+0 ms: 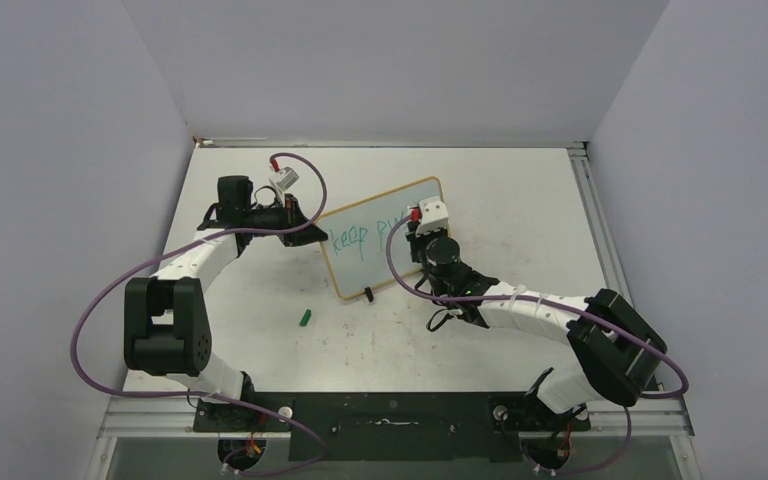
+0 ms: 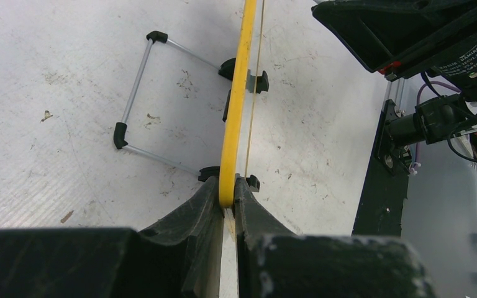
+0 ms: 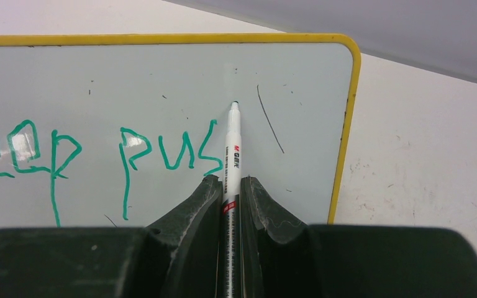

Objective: Write a sentence on the whiteboard

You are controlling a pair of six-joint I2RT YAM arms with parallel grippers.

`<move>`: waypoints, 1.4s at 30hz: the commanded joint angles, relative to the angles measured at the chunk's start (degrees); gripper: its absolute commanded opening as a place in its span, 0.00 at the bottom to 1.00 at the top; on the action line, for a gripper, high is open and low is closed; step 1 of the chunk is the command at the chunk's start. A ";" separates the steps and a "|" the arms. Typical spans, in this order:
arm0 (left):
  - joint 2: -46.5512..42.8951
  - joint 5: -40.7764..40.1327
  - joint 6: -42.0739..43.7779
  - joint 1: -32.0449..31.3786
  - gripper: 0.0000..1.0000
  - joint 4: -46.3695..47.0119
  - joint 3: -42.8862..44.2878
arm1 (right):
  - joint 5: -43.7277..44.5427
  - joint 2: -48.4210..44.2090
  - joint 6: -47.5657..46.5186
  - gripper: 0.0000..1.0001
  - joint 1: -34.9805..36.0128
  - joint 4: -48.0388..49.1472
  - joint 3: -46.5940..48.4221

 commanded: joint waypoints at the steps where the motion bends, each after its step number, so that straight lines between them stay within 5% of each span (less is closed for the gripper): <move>1: -1.47 -1.19 1.68 0.18 0.00 -0.18 2.35 | -1.26 -0.22 2.48 0.05 -0.43 0.32 -1.09; 42: -1.59 -1.20 1.89 0.13 0.00 -0.44 2.29 | 2.88 -0.71 4.64 0.05 -0.83 0.02 -2.73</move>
